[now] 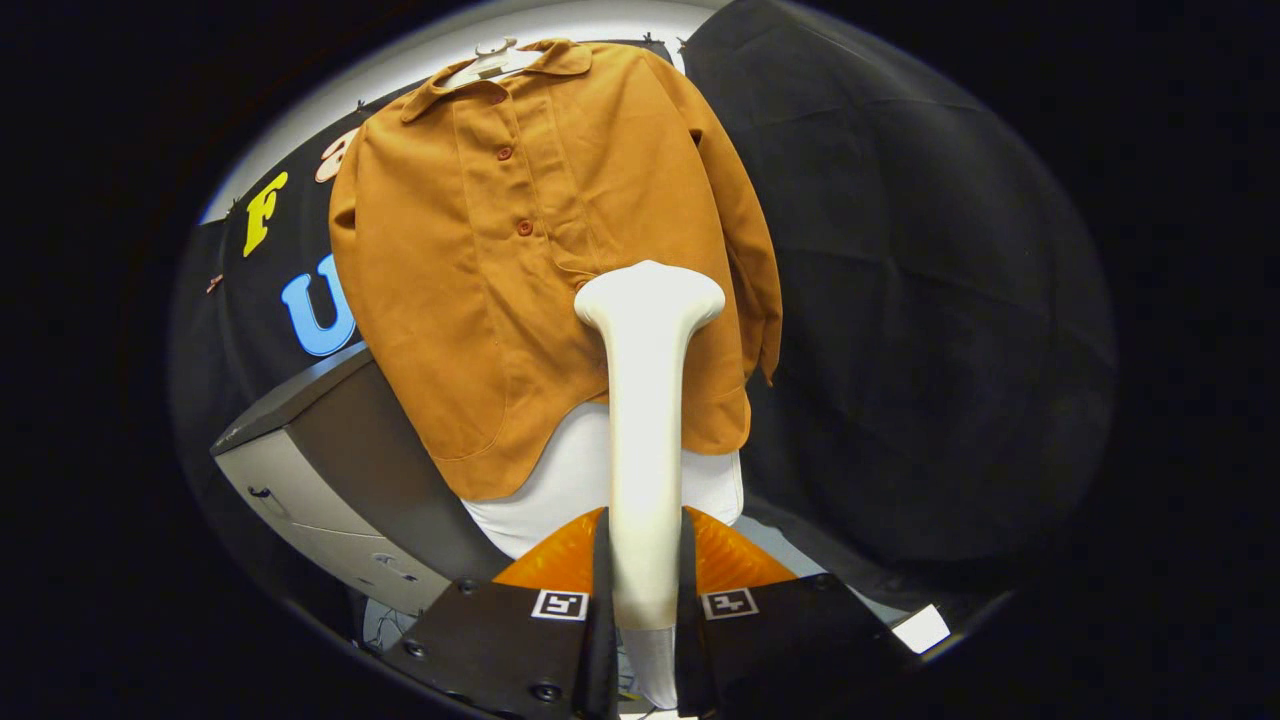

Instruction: Iron the clothes twice with a garment steamer, once on the left side and once on the right side.

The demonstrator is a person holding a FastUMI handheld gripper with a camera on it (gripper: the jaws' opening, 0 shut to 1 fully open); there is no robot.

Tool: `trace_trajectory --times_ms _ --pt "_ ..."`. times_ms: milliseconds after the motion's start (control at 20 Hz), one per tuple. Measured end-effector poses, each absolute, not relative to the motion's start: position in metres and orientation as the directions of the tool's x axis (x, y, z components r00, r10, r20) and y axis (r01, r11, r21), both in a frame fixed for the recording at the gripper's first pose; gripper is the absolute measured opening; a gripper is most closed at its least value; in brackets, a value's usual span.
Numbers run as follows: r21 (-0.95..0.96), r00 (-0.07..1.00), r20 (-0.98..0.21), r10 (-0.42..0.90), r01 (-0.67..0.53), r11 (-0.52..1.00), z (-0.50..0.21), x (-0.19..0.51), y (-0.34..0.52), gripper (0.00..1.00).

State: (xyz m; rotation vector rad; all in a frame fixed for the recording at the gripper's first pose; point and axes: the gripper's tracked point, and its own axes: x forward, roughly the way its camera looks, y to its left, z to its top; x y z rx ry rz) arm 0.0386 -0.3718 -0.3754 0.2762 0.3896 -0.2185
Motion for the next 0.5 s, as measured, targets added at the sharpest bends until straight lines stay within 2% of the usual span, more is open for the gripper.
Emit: trace_trajectory --times_ms 250,500 --pt "0.198 0.91 -0.38 -0.165 0.254 0.947 -0.346 0.013 -0.344 0.26" --pt "0.143 0.931 -0.309 -0.193 0.246 0.959 -0.298 -0.007 -0.314 0.26"
